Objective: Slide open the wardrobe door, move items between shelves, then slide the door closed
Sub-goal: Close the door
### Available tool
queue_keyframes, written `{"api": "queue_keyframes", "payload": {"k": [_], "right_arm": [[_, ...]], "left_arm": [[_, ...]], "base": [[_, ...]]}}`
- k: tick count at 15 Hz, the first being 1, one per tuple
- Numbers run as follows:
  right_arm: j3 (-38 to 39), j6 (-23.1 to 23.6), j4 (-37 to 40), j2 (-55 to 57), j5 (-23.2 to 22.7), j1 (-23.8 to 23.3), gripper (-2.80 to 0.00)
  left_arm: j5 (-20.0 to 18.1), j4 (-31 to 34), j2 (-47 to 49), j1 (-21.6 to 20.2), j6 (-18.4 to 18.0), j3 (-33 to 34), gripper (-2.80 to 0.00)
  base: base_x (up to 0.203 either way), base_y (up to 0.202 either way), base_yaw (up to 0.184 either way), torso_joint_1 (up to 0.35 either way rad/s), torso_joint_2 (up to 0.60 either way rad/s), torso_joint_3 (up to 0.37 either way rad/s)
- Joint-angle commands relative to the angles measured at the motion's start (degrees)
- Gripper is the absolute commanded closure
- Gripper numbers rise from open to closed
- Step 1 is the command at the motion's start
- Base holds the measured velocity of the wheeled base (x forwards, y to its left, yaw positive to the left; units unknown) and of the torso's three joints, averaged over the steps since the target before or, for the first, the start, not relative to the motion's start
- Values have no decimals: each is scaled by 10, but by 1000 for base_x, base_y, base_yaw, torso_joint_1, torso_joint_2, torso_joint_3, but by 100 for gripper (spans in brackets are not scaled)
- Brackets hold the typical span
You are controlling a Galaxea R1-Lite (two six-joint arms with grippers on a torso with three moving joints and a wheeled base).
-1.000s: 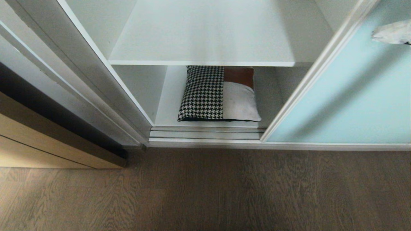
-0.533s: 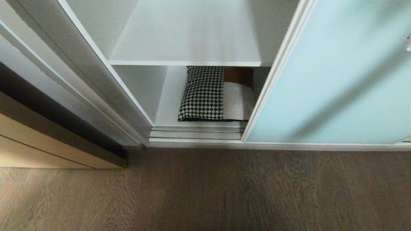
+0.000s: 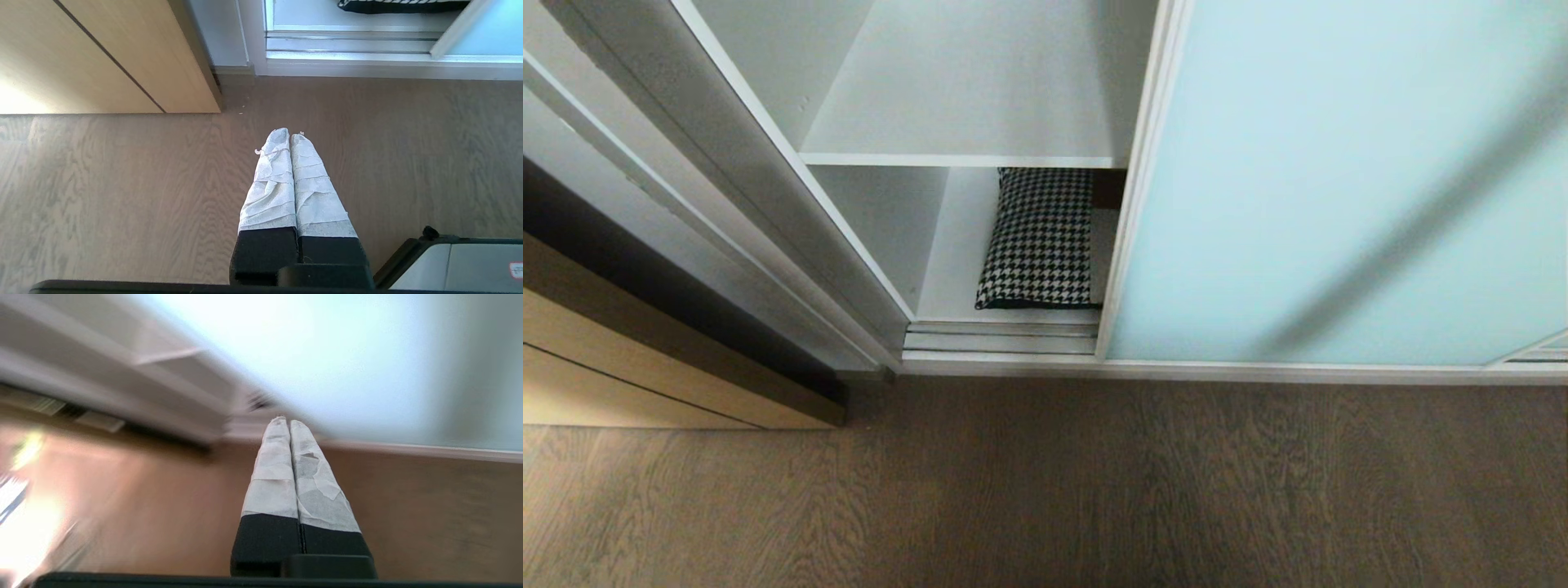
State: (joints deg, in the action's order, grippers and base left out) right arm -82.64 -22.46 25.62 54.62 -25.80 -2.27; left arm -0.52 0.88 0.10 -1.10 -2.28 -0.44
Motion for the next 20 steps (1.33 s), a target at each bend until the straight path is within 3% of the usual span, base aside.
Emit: {"api": "queue_keyframes", "payload": {"k": [1,10,14,20], "right_arm": [[13,4,0,-28,24,-42,0],[57,57,-2,-39,161,-126,0],[41,78,-28,17,203,-264,0],[-70,83,-96,181,210,-514,0]], "left_arm": [[0,0,0,0,0,0,0],[0,0,1,0,0,0,0],[0,0,0,0,0,0,0],[0,0,1,0,0,0,0]], "base": [[0,0,0,0,0,0],[0,0,0,0,0,0],[0,0,0,0,0,0],[0,0,0,0,0,0]]}}
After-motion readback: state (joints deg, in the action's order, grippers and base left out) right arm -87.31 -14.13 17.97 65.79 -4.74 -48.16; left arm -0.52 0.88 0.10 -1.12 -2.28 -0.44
